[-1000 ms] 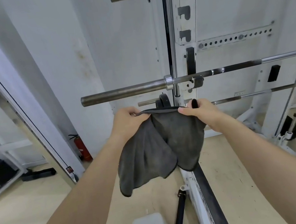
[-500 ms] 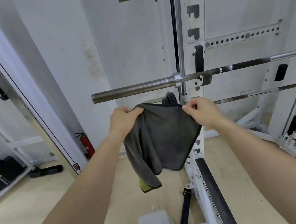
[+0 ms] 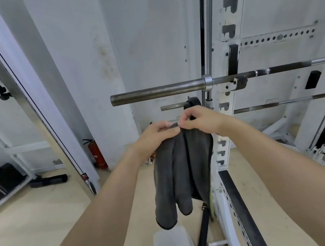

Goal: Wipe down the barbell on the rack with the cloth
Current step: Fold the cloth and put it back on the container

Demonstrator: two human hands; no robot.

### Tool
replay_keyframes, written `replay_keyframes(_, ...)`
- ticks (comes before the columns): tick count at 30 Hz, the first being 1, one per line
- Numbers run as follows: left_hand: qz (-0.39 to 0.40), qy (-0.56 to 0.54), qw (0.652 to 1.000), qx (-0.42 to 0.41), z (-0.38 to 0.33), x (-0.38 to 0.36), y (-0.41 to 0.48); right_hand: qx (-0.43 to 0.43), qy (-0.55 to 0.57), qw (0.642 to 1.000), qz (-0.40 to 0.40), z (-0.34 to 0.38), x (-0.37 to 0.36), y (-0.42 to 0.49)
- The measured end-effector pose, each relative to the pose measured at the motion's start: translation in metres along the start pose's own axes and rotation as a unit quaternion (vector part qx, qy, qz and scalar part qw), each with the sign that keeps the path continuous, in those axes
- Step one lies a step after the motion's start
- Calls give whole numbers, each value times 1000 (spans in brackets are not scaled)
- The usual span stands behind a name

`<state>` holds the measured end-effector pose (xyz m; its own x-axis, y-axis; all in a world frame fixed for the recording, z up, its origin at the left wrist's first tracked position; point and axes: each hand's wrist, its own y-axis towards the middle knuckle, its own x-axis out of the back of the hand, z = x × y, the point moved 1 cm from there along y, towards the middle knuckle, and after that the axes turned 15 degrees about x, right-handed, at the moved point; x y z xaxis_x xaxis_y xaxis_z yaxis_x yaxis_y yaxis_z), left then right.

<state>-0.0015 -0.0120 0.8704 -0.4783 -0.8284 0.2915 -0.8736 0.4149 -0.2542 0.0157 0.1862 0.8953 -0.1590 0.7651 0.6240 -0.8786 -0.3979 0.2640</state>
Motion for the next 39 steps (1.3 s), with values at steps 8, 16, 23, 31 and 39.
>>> replay_keyframes(8, 10, -41, 997, 67, 60, -2, -8, 0, 277, 932, -234, 17, 21, 8)
replay_keyframes(16, -21, -3, 999, 48, 109, 5, 7, -76, 362, 842, -393, 14, 31, 15)
replay_keyframes(23, -102, 31, 992, 62, 134, 19, 29, -124, 366, 823, -417, -6, 29, 6)
replay_keyframes(31, -187, -242, 942, 136, 88, 35, 23, -274, 152, 909, -275, -45, 13, -9)
replay_keyframes(39, -46, -322, 935, 144, 49, 9, 9, -241, 366, 883, -169, -52, -39, -16)
